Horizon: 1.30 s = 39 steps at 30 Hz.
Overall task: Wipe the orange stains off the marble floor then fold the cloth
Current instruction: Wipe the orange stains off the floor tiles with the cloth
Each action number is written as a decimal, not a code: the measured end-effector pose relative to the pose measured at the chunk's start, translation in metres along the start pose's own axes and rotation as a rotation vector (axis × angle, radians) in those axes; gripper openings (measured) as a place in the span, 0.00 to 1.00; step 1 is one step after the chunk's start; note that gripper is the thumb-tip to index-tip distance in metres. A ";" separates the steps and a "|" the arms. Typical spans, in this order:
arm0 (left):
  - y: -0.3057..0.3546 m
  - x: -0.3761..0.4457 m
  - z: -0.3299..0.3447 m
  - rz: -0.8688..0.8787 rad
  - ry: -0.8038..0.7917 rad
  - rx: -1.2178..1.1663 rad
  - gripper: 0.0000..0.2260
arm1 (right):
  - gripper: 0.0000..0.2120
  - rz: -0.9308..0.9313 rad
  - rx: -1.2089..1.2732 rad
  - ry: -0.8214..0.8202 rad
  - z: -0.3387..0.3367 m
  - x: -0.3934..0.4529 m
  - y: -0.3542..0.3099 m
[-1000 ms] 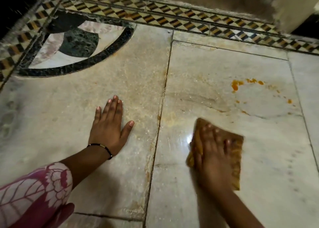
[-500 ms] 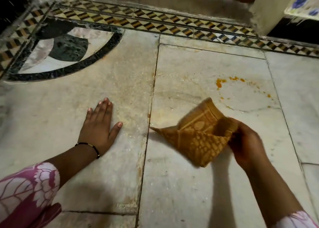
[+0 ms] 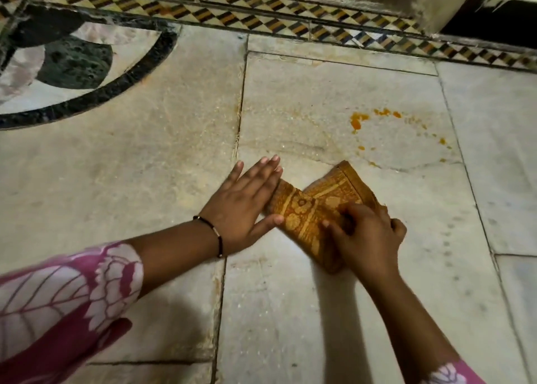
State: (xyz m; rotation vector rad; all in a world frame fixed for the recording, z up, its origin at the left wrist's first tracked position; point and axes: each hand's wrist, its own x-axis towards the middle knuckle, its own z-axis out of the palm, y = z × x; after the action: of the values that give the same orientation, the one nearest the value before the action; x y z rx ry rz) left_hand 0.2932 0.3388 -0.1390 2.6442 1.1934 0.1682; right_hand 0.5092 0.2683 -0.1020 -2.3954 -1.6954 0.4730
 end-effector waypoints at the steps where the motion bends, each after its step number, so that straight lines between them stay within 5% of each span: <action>1: -0.004 0.006 0.002 -0.001 -0.011 0.008 0.35 | 0.08 0.042 0.143 -0.033 -0.006 0.007 0.005; 4: -0.021 0.012 0.013 -0.053 -0.041 0.056 0.36 | 0.12 0.173 0.443 0.037 -0.032 0.013 0.032; 6: -0.027 0.007 0.017 -0.071 -0.043 0.089 0.36 | 0.11 0.203 0.198 0.149 -0.041 0.007 0.045; 8: -0.027 0.005 0.019 -0.066 -0.045 0.089 0.36 | 0.21 0.077 -0.049 0.232 -0.035 -0.002 0.046; 11: -0.027 0.005 0.019 -0.082 -0.028 0.066 0.36 | 0.34 -0.297 -0.196 0.009 -0.007 0.001 0.021; 14: -0.028 0.004 0.018 -0.089 -0.017 0.048 0.36 | 0.35 -0.412 -0.280 -0.161 0.017 0.033 0.009; 22: -0.028 0.003 0.015 -0.183 0.057 -0.090 0.37 | 0.32 -0.096 -0.244 0.006 0.023 -0.044 0.050; 24: -0.029 0.003 0.015 -0.203 0.109 -0.147 0.36 | 0.31 -0.212 -0.275 -0.022 0.036 -0.060 0.019; 28: -0.035 0.002 0.016 -0.257 0.244 -0.318 0.35 | 0.28 -0.758 -0.267 -0.211 0.064 -0.024 -0.060; 30: -0.039 0.001 0.014 -0.345 0.327 -0.446 0.35 | 0.28 -0.818 -0.255 -0.171 0.065 0.023 -0.081; 35: -0.040 -0.003 0.016 -0.307 0.274 -0.391 0.35 | 0.30 -0.420 -0.216 -0.033 0.034 0.110 -0.029; 39: -0.033 0.001 0.017 -0.292 0.125 -0.187 0.37 | 0.31 -0.103 -0.187 0.040 0.014 0.045 0.045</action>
State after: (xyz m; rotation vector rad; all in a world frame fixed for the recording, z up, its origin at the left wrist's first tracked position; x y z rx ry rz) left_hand 0.2728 0.3581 -0.1638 2.2985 1.5066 0.3770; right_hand 0.5582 0.2950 -0.1366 -2.4069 -1.9119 0.2601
